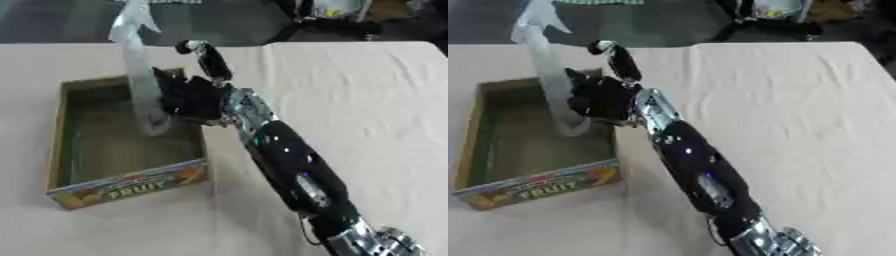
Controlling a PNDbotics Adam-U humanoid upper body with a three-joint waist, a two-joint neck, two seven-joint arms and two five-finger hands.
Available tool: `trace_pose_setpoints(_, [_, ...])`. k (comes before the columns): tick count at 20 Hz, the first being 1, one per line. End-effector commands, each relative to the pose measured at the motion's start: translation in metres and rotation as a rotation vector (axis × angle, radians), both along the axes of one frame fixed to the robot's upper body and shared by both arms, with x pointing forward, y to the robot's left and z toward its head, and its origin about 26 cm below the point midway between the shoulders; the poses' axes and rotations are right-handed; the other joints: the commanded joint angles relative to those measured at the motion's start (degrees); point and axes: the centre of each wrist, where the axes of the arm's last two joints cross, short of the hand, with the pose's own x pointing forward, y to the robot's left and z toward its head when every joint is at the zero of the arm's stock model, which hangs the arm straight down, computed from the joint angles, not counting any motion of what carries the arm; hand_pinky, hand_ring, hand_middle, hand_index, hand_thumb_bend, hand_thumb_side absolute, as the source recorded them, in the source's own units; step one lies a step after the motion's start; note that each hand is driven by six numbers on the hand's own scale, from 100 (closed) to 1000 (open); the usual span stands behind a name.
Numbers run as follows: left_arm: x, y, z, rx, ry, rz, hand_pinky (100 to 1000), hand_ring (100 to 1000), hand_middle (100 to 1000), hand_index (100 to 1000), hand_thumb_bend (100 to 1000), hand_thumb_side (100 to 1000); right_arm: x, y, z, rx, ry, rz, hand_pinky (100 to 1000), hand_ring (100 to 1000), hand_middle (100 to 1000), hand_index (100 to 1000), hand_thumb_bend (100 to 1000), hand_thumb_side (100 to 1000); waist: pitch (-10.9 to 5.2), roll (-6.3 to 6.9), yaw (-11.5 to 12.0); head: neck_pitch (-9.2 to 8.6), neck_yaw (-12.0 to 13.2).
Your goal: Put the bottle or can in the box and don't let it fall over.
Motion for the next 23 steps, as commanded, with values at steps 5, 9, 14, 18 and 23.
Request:
trace_pose_setpoints(5, [-0.005,0.008,0.005,0.043,-0.009,0.021,736,870,775,745,759,609,-0.009,-0.031,0.013,-0.019,-0.091,-0.067,100,100,120,938,100,901,-2.66,0.58,-2.2,1.38,2.1])
trace_pose_setpoints(9, [-0.007,0.01,0.002,0.044,0.001,0.037,736,876,775,746,759,609,-0.023,-0.06,0.022,-0.011,-0.175,-0.138,100,100,143,944,100,891,-3.37,1.06,-3.6,1.54,3.3])
trace_pose_setpoints(14, [-0.008,0.011,0.0,0.039,0.008,0.04,736,878,775,746,759,609,-0.042,-0.094,0.037,0.003,-0.273,-0.253,100,100,184,954,100,858,-3.86,1.8,-4.7,1.62,4.6])
trace_pose_setpoints(18, [-0.009,0.011,-0.002,0.039,0.014,0.042,737,879,775,747,759,609,-0.062,-0.118,0.053,-0.029,-0.368,-0.358,100,100,247,966,100,815,-4.09,2.36,-5.4,1.95,5.7])
trace_pose_setpoints(23, [-0.009,0.01,-0.003,0.036,0.02,0.038,737,880,776,747,759,610,-0.09,-0.14,0.07,-0.086,-0.503,-0.485,102,155,360,981,100,785,-4.3,2.72,-6.4,1.89,7.1])
